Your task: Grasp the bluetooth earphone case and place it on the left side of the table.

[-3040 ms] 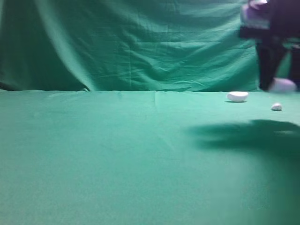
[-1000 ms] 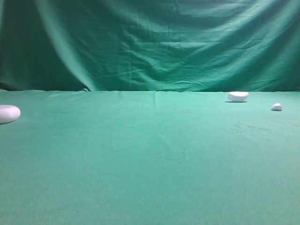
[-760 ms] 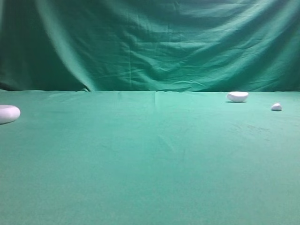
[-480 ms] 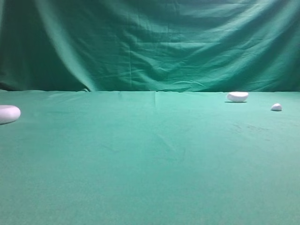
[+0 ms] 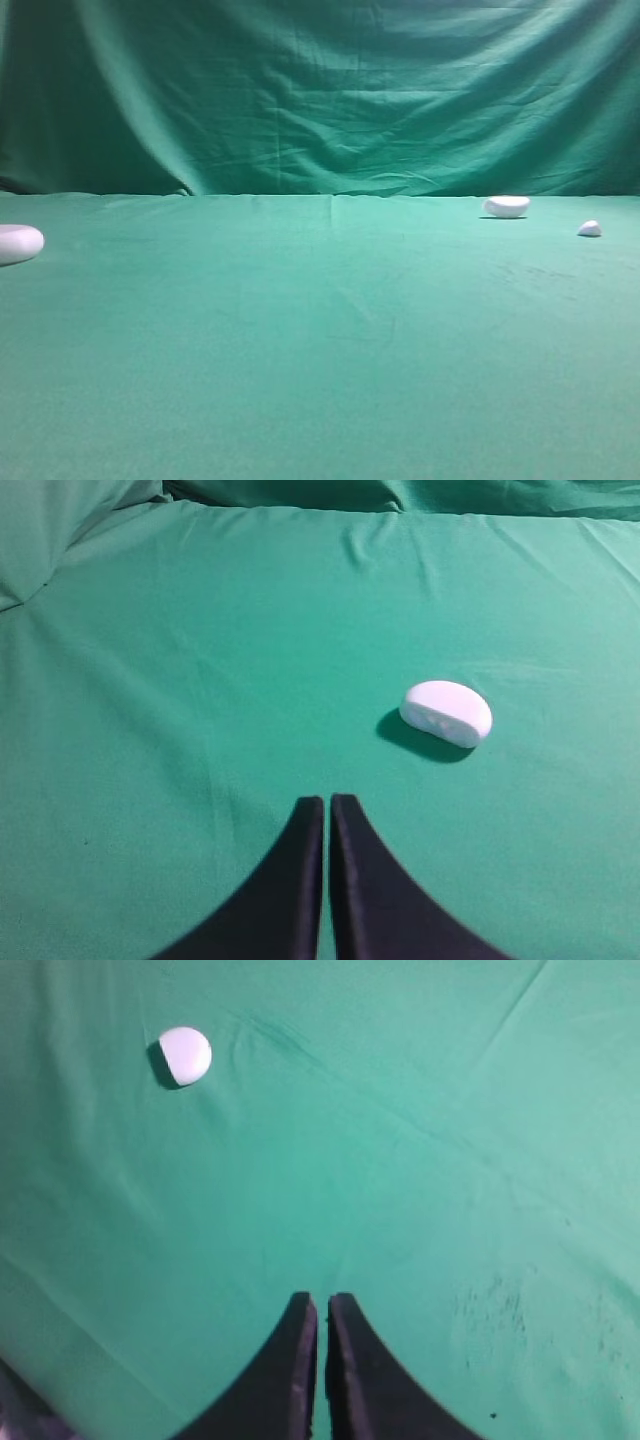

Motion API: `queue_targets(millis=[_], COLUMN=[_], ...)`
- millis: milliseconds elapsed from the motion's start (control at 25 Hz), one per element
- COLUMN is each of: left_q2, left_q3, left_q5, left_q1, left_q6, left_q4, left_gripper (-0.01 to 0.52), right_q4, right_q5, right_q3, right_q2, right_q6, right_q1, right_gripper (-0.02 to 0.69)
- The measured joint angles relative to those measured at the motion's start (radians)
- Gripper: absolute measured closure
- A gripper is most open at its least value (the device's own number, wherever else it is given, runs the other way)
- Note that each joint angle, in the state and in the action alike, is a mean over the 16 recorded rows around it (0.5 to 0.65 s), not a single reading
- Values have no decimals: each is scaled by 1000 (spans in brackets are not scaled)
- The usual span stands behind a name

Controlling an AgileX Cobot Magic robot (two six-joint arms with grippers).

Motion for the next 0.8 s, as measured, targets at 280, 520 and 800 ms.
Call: queue_targets(millis=[280,520,800], left_q2=[0,0,0], left_q3=[0,0,0], left_q5=[0,0,0], left_q1=[0,0,0], left_q6=[0,0,0], left_q4=[0,0,0], left_gripper=[514,514,514], right_q4=[-1,-20,-46], right_q5=[-55,-92,-217], right_q3=[152,261,460], right_q2=[-206,-302,-425], right_q6=[-9,-25,-41], right_q1=[0,-37,-199], right_gripper=[665,665,665])
